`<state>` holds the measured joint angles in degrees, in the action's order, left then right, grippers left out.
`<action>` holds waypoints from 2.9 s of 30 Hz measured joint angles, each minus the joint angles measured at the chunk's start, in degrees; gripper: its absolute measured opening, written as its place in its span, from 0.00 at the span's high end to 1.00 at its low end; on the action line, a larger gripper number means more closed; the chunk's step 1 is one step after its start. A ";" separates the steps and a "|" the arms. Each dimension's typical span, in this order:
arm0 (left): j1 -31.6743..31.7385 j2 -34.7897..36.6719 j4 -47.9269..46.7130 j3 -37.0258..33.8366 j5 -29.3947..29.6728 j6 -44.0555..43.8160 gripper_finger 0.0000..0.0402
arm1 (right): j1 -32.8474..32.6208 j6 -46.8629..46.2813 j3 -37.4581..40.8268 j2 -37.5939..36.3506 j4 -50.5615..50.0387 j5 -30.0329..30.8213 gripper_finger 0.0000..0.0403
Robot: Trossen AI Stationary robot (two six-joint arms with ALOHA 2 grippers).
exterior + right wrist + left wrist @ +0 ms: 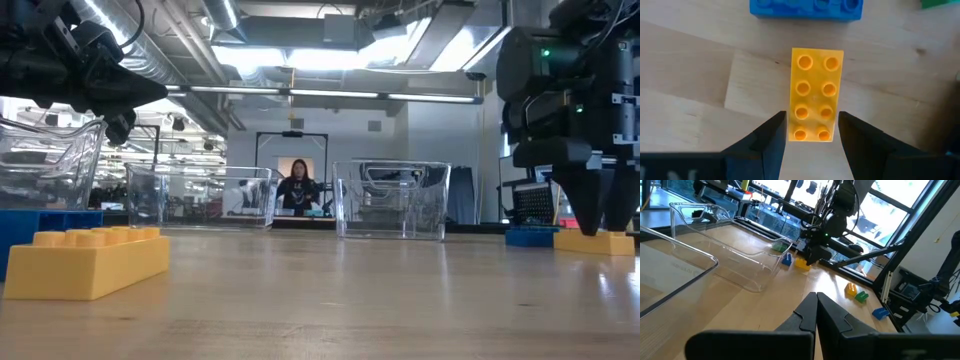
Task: Sort & place blocks by color
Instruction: Put the top right yellow game piece into the top right transparent bin
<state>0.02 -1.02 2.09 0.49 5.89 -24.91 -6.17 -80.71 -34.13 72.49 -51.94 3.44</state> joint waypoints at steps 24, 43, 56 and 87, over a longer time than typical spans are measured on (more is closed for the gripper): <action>0.00 0.02 0.01 0.01 0.00 0.00 1.00 | 0.02 -6.28 6.10 -0.18 6.98 0.21 0.55; 0.00 0.02 0.02 0.01 0.02 0.00 1.00 | -6.71 14.17 -3.37 -6.09 9.53 -2.91 0.64; 0.01 0.00 0.02 0.00 0.61 0.00 1.00 | -6.16 41.51 -1.56 2.81 87.26 0.16 0.64; -2.48 -33.23 13.76 23.10 9.68 -1.66 0.60 | -0.93 47.42 -3.43 4.28 89.81 -6.71 0.64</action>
<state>-2.46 -34.25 15.84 23.59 15.57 -26.57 -7.11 -33.29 -37.56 76.77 37.87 -3.27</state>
